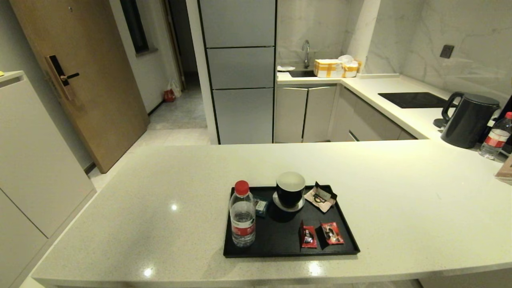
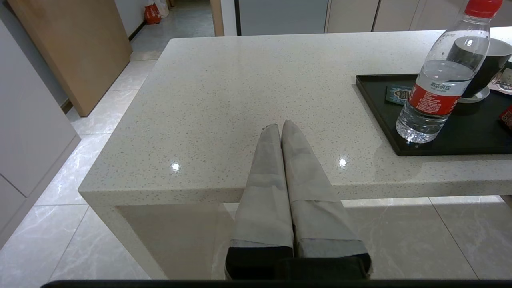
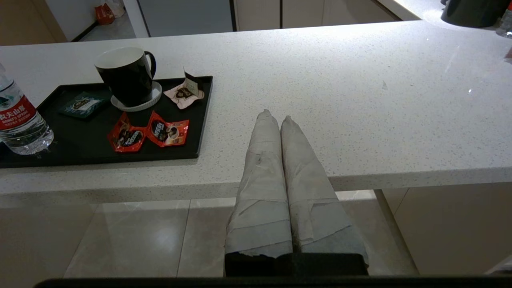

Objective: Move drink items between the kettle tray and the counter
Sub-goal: Pick up the tea bag

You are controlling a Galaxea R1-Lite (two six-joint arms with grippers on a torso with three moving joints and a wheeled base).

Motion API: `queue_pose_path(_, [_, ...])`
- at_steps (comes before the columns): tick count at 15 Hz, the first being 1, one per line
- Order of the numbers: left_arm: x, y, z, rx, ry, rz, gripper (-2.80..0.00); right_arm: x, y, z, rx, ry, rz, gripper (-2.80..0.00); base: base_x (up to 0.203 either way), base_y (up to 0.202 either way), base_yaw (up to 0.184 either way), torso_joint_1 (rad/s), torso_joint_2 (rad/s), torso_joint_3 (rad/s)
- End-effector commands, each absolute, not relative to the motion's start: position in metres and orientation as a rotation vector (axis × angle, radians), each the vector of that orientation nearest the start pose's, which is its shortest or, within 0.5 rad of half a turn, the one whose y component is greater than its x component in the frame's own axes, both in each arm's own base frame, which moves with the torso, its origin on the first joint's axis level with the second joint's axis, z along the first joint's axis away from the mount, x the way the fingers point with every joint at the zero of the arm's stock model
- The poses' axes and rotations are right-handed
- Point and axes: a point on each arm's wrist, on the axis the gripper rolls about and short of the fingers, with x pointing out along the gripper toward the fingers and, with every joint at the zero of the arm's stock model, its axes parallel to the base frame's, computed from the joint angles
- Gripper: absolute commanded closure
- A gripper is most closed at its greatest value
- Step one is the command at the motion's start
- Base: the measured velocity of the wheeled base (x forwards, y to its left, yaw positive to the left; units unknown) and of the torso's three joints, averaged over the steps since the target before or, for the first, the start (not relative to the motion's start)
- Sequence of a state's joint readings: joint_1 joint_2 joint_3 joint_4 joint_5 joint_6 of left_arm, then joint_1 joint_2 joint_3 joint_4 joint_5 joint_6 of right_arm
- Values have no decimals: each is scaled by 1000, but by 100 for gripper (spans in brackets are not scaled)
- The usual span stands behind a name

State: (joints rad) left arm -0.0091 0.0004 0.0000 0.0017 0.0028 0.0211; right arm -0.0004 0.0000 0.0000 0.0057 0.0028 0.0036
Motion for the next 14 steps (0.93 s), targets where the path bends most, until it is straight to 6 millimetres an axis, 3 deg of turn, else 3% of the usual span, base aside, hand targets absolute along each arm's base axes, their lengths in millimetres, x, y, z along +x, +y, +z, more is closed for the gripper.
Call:
queue_pose_path(1, [-23, 0, 75, 21, 0, -6, 0, -23, 0, 74, 3, 8, 3, 0, 0, 0, 0, 0, 0, 0])
queue_pose_path(9, [-23, 0, 75, 21, 0, -6, 0, -24, 0, 78, 2, -8, 1, 0, 0, 0, 0, 0, 0, 0])
queue_pose_path(10, [-23, 0, 75, 21, 0, -6, 0, -27, 0, 90, 6, -37, 3, 0, 0, 0, 0, 0, 0, 0])
queue_pose_path(12, [-23, 0, 75, 21, 0, -6, 0, -38, 0, 138, 42, -82, 3, 0, 0, 0, 0, 0, 0, 0])
queue_pose_path(14, [-23, 0, 75, 21, 0, -6, 0, -46, 0, 187, 95, -3, 11, 0, 0, 0, 0, 0, 0, 0])
